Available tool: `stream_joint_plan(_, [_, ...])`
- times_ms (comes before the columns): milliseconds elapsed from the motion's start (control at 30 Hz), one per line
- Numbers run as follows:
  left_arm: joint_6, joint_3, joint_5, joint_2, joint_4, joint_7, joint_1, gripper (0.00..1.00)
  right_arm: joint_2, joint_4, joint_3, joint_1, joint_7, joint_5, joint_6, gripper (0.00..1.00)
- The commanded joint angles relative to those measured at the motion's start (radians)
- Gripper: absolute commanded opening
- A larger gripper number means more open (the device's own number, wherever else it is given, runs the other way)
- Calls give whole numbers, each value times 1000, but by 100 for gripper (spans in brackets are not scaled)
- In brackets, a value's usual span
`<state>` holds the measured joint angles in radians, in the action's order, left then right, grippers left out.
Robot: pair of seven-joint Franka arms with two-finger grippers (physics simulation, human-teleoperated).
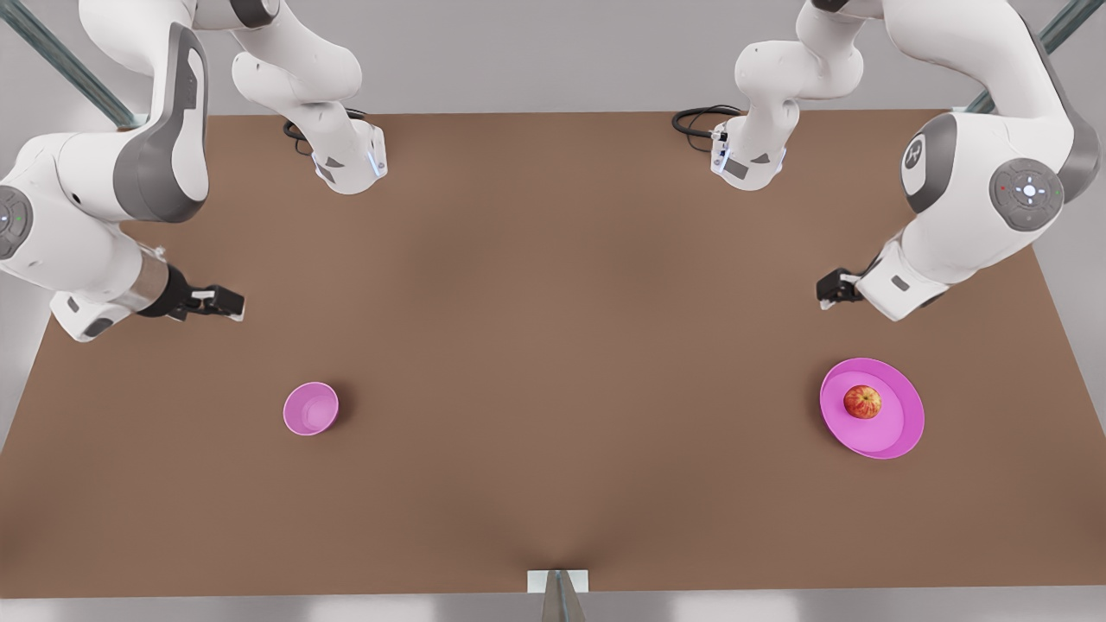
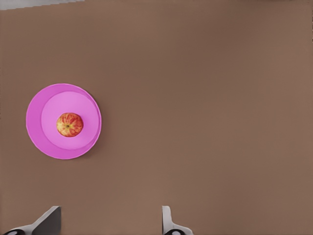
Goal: Use the left arm to pick up the apple from the plate, transfer it to the gripper of the right arm, and then use the right arm to place it into the bowl
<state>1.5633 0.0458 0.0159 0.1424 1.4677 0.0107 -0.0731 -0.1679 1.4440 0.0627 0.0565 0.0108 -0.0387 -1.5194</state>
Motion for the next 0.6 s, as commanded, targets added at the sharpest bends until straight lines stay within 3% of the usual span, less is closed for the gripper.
stream_joint_plan(0, [83,-1,7,2,0,-74,1,100,1,-1,0,0,3,-1,-50,100])
stream_joint_plan(67, [141,-40,4,55,31,-83,26,100,-1,-1,0,-1,3,-1,-50,100])
stream_joint_plan(100, [276,-110,-2,98,98,-95,29,100,-1,-1,2,-1,3,-1,-50,100])
stream_joint_plan(167, [501,-112,-56,178,187,-98,104,100,-2,-1,2,-1,3,-1,-50,100])
stream_joint_plan(267, [668,-113,-94,244,263,-179,157,100,-2,-1,2,-1,3,-1,-50,100])
stream_joint_plan(333, [727,-110,-132,324,269,-204,202,100,-2,-1,2,-3,0,-1,-50,100])
stream_joint_plan(567, [745,-112,-132,396,272,-314,251,100,-5,-1,3,-4,-11,-3,-53,100])
